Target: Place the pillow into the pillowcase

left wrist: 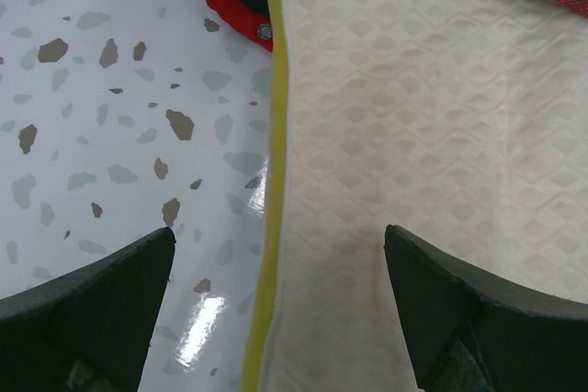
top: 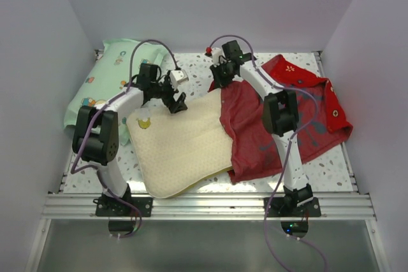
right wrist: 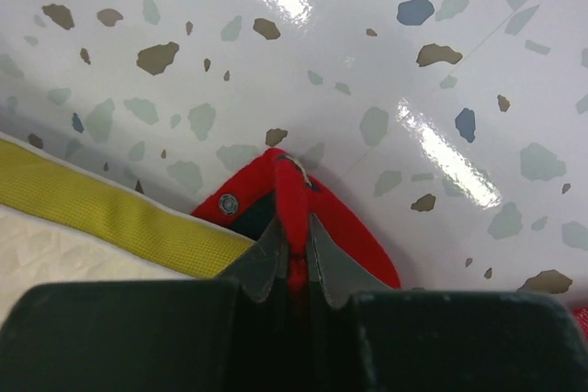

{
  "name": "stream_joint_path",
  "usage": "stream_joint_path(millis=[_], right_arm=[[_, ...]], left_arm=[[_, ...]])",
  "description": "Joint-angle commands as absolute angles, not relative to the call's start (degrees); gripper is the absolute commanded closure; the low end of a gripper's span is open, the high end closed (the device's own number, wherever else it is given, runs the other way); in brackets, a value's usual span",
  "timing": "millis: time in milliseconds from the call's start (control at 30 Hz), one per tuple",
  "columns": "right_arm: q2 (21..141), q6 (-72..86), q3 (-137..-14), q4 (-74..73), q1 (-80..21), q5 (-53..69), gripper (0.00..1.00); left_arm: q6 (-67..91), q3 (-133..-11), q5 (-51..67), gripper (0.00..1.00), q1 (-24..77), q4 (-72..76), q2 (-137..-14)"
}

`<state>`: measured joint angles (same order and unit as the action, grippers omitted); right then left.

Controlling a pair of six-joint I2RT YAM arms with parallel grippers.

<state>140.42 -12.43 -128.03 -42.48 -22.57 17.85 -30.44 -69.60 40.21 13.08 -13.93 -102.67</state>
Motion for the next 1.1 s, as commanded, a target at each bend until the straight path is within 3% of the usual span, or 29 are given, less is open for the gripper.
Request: stream_joint_path(millis=[0, 167, 433, 533, 567, 633, 667, 867, 1067], right_arm=[[133.2, -8.8, -129.6, -42.6, -22.8, 22.3, 1.0], [132.6, -7.1, -129.3, -43.0, -22.9, 24.3, 1.0], [128.9, -5.6, -125.6, -43.2, -25.2, 27.8, 1.0], [126.7, -4.7, -123.8, -42.6, -26.2, 28.2, 1.0], [126.0, -4.4, -123.2, -42.5, -26.9, 28.3, 1.0], [123.9, -3.0, -121.7, -42.1, -27.5, 28.7, 1.0], [123.2, -2.5, -121.2, -41.7, -28.4, 29.5, 1.0], [116.3, 9.6, -111.6, -29.2, -33.4, 30.4, 1.0], [118.2, 19.1, -113.2, -24.6, -36.8, 28.9, 1.0]], left_arm=[[-28.8, -73.8, 42.2, 0.0, 12.0, -9.8, -105.8], [-28.6, -79.2, 44.5, 0.0, 12.3, -15.8, -114.0], [-32.7, -78.2, 60.5, 0.02, 16.6, -22.8, -115.8], [-35.9, -80.1, 62.8, 0.43, 18.9, -29.3, -116.5], [-35.8, -80.2, 63.6, 0.72, 19.1, -29.5, -116.2], [-33.1, -79.0, 65.9, 0.95, 19.2, -27.3, -113.0], [-32.0, -78.3, 66.4, 1.0, 19.3, -23.1, -111.2], [-9.6, -67.6, 67.6, 1.0, 20.1, 9.0, -94.9], [-8.7, -64.9, 63.0, 1.0, 20.4, 9.5, -88.1]])
